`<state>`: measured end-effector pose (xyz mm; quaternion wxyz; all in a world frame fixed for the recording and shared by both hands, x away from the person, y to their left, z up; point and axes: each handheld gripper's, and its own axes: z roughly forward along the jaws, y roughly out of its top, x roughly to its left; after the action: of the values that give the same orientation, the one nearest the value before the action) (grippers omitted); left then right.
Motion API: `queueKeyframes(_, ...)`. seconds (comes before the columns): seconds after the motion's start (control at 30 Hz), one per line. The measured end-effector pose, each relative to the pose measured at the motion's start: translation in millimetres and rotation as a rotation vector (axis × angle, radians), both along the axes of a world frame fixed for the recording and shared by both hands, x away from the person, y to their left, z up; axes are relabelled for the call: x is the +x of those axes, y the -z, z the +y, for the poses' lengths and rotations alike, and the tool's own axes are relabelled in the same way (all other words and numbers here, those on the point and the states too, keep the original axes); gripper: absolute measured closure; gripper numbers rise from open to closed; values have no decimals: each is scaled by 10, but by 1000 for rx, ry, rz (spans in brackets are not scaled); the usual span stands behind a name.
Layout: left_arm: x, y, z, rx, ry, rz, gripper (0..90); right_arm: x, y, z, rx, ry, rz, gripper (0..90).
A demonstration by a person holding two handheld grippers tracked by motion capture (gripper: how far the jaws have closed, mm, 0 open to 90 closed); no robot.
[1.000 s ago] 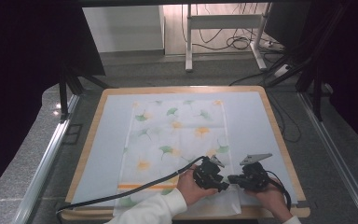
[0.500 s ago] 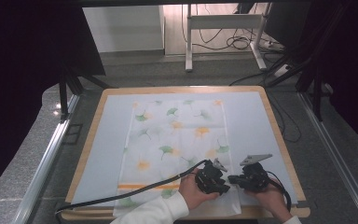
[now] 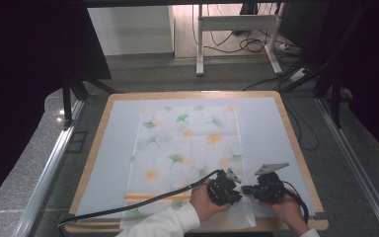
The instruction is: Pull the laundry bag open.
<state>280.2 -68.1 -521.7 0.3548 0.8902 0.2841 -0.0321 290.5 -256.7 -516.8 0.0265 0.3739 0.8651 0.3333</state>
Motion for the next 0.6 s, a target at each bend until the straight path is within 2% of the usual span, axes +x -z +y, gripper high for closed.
queueKeyframes(0.13,8,-2,2,-1,4,2,842,1,0,-1,-1,-2,-3,897)
queueKeyframes(0.27,48,3,16,-16,1,40,841,0,0,-1,0,1,-1,897)
queueKeyframes(0.53,23,-21,19,5,20,12,849,2,0,-20,1,-2,-3,897)
queueKeyframes(0.57,23,-30,30,1,30,18,900,2,0,-19,0,-2,-3,897)
queueKeyframes(0.6,9,-29,26,2,29,9,900,1,0,-17,-1,-1,-6,897)
